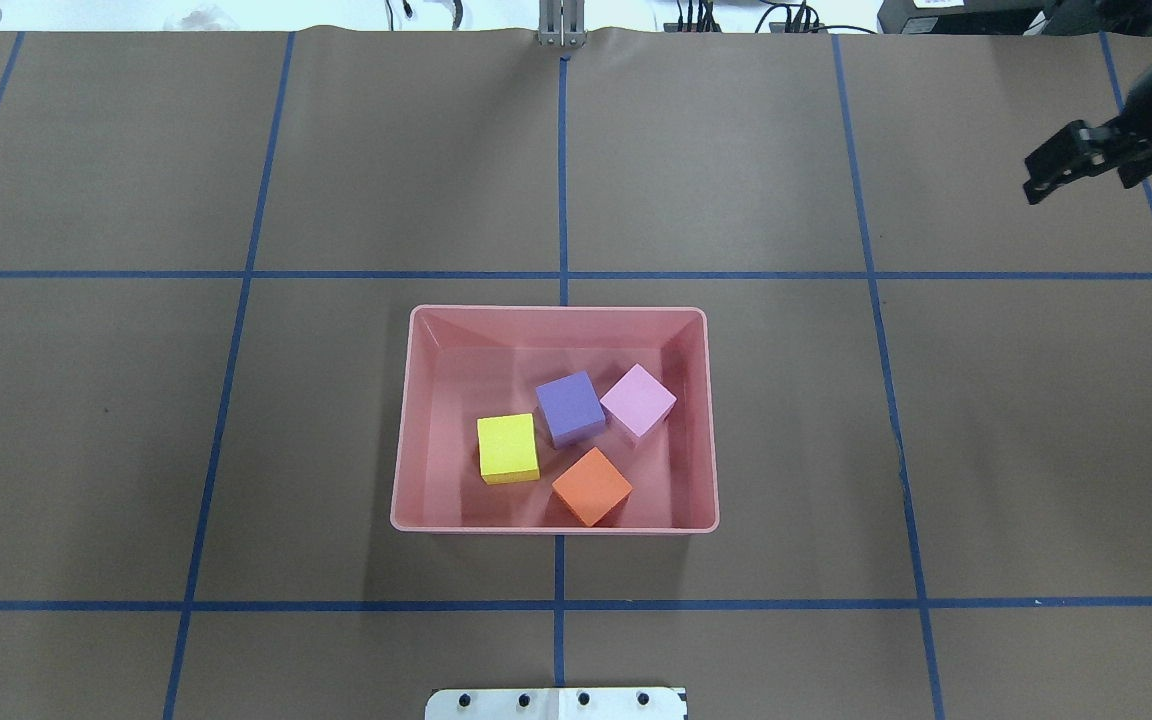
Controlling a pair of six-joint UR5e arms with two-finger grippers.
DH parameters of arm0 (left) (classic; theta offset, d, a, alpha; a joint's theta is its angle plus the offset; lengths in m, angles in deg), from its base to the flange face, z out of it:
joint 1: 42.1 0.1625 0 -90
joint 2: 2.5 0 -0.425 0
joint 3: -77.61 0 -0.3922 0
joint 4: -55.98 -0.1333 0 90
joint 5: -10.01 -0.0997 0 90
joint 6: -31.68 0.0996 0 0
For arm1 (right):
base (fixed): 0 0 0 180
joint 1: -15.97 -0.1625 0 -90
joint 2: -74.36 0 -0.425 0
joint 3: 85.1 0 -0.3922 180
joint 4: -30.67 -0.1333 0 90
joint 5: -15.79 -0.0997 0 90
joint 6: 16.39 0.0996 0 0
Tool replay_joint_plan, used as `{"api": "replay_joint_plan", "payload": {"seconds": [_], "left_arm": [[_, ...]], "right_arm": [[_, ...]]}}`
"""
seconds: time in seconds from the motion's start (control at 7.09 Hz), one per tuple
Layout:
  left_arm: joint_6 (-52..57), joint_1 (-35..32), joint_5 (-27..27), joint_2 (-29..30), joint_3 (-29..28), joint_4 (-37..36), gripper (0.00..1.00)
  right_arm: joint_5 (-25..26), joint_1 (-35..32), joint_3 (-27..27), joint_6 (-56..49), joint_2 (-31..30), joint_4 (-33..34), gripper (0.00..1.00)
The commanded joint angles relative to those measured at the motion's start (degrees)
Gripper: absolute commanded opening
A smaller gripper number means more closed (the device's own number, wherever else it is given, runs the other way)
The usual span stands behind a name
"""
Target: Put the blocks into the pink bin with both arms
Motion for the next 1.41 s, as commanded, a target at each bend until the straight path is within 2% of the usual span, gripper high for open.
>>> {"api": "replay_joint_plan", "payload": {"seconds": [0.0,0.28,0.42,0.71,0.99,1.27], "left_arm": [[7.6,-5.9,0.3,-5.1,-1.2,0.1,1.0],[19.0,-11.7,4.7,-5.8,-7.6,0.2,1.0],[23.5,-14.2,6.0,-5.8,-10.9,0.6,1.0],[22.9,-14.5,5.7,-6.1,-11.3,0.4,1.0],[23.5,-14.4,5.5,-8.0,-10.8,0.6,1.0],[23.3,-14.4,5.4,-8.2,-10.5,0.8,1.0]], "right_arm": [[-3.9,-11.4,-5.8,-23.7,-6.7,0.0,1.0],[-5.1,-18.4,-11.6,-37.0,-10.4,-0.1,1.0],[-5.1,-20.6,-11.9,-37.6,-13.6,-0.9,1.0],[-4.8,-24.0,-13.8,-37.2,-20.4,-8.0,1.0],[-5.0,-24.5,-13.2,-27.7,-20.6,-8.9,1.0],[-5.0,-24.5,-13.5,-26.1,-20.7,-11.2,1.0]]}}
